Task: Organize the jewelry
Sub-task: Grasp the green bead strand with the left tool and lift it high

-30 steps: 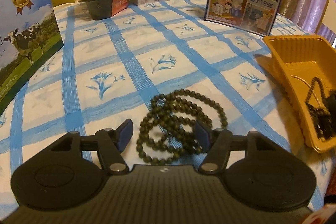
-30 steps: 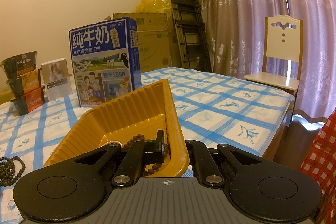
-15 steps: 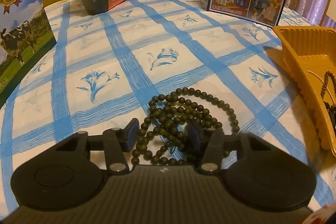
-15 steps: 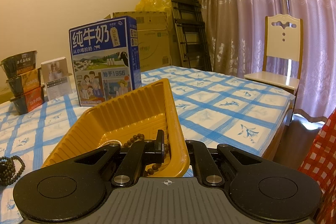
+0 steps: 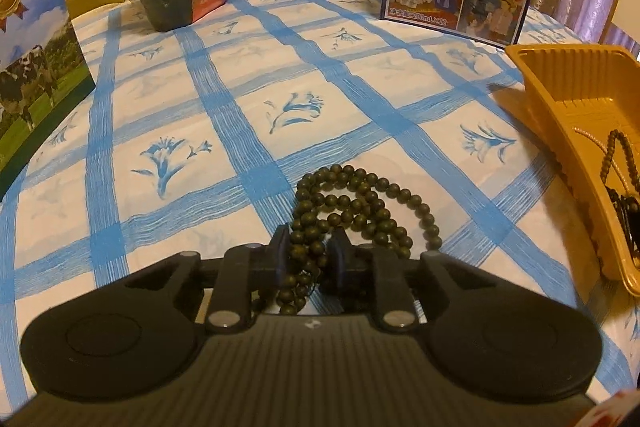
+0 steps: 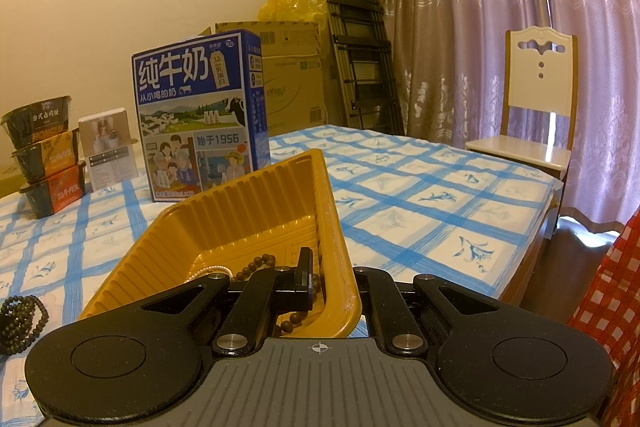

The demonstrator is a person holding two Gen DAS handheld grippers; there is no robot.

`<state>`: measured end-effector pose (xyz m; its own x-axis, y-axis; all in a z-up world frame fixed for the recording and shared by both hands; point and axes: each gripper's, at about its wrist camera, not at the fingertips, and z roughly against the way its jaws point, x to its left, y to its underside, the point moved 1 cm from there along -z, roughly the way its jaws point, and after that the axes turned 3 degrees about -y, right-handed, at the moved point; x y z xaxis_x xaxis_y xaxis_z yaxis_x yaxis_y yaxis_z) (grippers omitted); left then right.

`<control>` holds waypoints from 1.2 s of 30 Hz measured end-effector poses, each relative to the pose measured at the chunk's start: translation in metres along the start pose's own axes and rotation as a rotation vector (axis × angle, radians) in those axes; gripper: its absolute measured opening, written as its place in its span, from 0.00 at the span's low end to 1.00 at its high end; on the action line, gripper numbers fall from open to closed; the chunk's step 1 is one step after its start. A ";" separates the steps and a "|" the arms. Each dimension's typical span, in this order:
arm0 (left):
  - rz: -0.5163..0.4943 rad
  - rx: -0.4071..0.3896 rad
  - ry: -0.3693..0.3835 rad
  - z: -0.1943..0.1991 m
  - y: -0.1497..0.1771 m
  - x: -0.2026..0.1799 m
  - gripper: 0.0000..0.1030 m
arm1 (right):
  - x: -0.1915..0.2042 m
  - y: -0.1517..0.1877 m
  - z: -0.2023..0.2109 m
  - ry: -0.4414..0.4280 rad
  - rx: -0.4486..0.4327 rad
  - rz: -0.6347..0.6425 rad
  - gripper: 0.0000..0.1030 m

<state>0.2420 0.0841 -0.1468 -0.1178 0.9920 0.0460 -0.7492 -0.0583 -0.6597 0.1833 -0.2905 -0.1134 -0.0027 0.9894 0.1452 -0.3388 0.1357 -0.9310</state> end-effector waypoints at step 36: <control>-0.052 -0.431 0.140 0.215 -0.124 0.011 0.06 | 0.010 -0.001 -0.003 -0.002 0.012 0.009 0.07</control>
<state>0.1935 0.0785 0.0965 0.0242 0.9997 0.0054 -0.4089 0.0148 -0.9125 0.1868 -0.2802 -0.1122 -0.0075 0.9905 0.1376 -0.3496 0.1263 -0.9284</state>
